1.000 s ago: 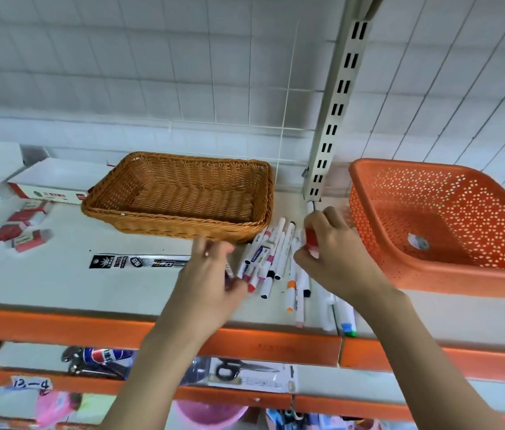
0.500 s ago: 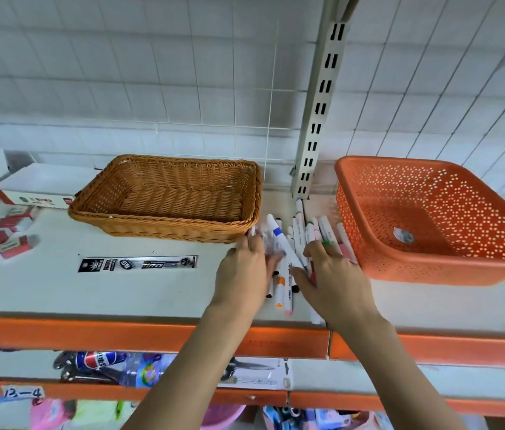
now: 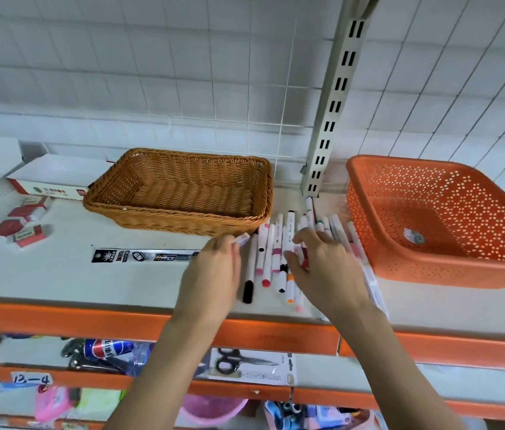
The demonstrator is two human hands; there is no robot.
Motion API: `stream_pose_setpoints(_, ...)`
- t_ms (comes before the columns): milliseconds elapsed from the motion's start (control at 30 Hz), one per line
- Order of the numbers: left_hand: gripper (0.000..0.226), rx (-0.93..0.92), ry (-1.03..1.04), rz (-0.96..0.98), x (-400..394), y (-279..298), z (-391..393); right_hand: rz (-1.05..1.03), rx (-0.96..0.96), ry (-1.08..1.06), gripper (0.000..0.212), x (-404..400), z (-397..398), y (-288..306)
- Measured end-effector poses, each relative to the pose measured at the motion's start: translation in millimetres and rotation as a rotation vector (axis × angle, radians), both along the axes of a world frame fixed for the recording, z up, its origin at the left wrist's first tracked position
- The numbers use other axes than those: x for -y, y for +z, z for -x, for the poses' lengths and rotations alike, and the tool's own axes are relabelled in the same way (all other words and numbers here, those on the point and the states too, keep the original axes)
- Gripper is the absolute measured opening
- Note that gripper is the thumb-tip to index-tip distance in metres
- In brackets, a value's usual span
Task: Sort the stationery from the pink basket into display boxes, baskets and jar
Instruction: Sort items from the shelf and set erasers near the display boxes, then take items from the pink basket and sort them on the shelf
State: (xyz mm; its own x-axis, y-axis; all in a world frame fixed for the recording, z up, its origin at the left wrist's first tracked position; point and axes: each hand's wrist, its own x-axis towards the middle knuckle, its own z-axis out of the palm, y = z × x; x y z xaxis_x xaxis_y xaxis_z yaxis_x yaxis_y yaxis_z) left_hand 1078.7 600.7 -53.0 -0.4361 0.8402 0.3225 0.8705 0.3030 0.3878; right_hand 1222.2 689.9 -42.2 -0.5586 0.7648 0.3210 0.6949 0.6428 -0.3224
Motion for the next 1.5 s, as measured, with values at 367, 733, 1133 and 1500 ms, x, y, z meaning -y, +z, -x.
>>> stream_pose_setpoints(367, 0.023, 0.066, 0.077, -0.157, 83, 2, 147, 0.035, 0.018, 0.158, 0.020, 70, 139, -9)
stream_pose_setpoints(733, 0.019, 0.080, 0.136, -0.227, 208, 8, 392, 0.250, -0.112, 0.173, 0.029, 183, 364, -10)
stream_pose_setpoints(1133, 0.020, 0.249, 0.002, -0.222, 204, 2, 459, -0.001, 0.084, 0.092, 0.043, 179, 428, -11)
stream_pose_setpoints(1500, 0.045, -0.026, -0.058, -0.074, 221, -17, 506, -0.057, -0.148, 0.148, 0.025, 217, 484, -12)
